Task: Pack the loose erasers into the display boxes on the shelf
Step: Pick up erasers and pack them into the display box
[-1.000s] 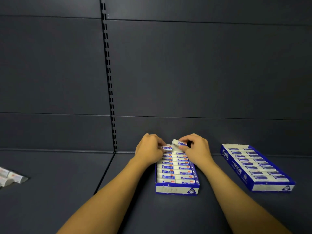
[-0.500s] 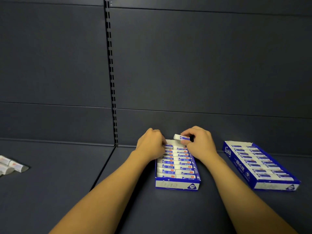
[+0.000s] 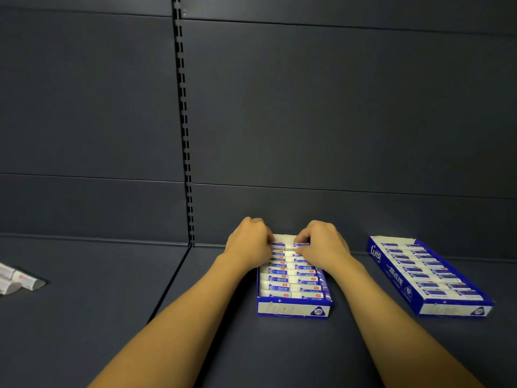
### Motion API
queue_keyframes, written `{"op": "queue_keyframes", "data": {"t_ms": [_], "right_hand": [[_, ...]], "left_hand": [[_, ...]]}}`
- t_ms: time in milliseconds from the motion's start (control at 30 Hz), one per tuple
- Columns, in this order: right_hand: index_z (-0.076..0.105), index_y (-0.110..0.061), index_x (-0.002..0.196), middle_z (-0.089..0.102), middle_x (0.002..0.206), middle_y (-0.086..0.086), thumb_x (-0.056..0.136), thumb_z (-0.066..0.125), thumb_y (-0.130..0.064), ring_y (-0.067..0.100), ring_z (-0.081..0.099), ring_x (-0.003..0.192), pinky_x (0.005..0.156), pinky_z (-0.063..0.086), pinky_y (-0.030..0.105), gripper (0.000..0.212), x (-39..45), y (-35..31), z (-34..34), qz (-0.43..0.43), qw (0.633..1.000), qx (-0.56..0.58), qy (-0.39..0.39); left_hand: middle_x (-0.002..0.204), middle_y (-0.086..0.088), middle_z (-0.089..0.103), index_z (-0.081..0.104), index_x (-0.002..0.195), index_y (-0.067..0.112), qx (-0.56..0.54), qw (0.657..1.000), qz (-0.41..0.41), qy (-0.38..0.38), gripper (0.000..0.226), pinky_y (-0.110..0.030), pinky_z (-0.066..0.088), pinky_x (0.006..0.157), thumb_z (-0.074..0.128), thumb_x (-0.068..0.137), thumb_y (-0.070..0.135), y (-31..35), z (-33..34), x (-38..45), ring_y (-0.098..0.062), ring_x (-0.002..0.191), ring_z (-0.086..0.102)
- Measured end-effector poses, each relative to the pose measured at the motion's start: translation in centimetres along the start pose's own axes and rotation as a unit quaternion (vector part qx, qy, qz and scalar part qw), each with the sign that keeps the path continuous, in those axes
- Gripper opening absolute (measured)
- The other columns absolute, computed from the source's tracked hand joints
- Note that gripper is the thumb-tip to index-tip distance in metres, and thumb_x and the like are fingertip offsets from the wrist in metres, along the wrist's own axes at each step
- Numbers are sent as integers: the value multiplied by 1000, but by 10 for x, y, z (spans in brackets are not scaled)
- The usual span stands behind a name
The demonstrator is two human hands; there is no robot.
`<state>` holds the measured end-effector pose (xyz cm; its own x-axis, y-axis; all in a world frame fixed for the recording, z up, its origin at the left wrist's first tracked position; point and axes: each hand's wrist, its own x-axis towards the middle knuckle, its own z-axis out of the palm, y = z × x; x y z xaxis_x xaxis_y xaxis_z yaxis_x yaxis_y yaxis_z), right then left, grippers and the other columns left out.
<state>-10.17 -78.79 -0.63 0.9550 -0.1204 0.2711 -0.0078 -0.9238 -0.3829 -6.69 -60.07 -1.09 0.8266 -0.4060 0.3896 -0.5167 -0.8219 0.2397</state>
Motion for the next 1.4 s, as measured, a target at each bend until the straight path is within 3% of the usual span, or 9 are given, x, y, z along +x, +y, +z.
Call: {"op": "queue_keyframes", "data": {"t_ms": [267,667,767,933,1067,1233,1400], "right_hand": [[71,-24,117,66,117,-4,86,78,-32,10,60,91,71,51,23,33,5,3,3,6,1000,7,-13],[71,-23,116,66,115,-4,84,80,-31,11,63,94,78,57,27,34,6,4,7,6,999,35,-13],[70,-23,117,66,117,-3,83,81,-29,11,62,95,74,54,23,36,5,5,5,9,999,48,-10],[69,-23,115,66,115,-5,80,84,-25,9,62,91,66,49,18,38,3,4,-1,10,997,70,-12],[70,-23,116,65,115,-6,82,82,-24,8,61,94,75,52,23,36,2,-4,-15,-11,998,67,12],[70,-24,114,67,115,-5,87,76,-27,15,64,102,89,57,37,28,-3,-38,-37,-78,995,53,26],[65,-25,121,66,119,-1,88,70,-31,22,64,105,87,56,39,34,-9,-79,-44,-121,991,-49,-34]], "left_hand": [[118,1,62,76,111,17,-50,999,-3,-6,22,-35,54,90,66,92,21,-2,1,3,-17,113,55],[115,2,64,74,110,20,-28,1000,10,9,20,-38,56,89,67,92,27,-4,6,5,-17,111,54],[117,2,61,73,110,21,-24,1000,9,11,21,-38,56,87,67,91,28,-4,4,4,-17,112,52],[116,3,57,71,112,22,-57,998,-3,-7,25,-36,55,88,70,87,24,-1,-3,4,-15,108,54],[110,3,57,72,113,21,-94,995,-22,2,29,-30,53,84,66,85,15,-5,-24,2,-16,101,60],[113,-5,63,73,110,20,-9,998,-65,16,30,-34,53,88,59,84,16,-32,-64,-13,-27,107,62],[115,-8,59,68,108,15,83,990,-116,-19,24,-38,52,77,56,88,19,-60,-99,-44,-30,98,60]]}}
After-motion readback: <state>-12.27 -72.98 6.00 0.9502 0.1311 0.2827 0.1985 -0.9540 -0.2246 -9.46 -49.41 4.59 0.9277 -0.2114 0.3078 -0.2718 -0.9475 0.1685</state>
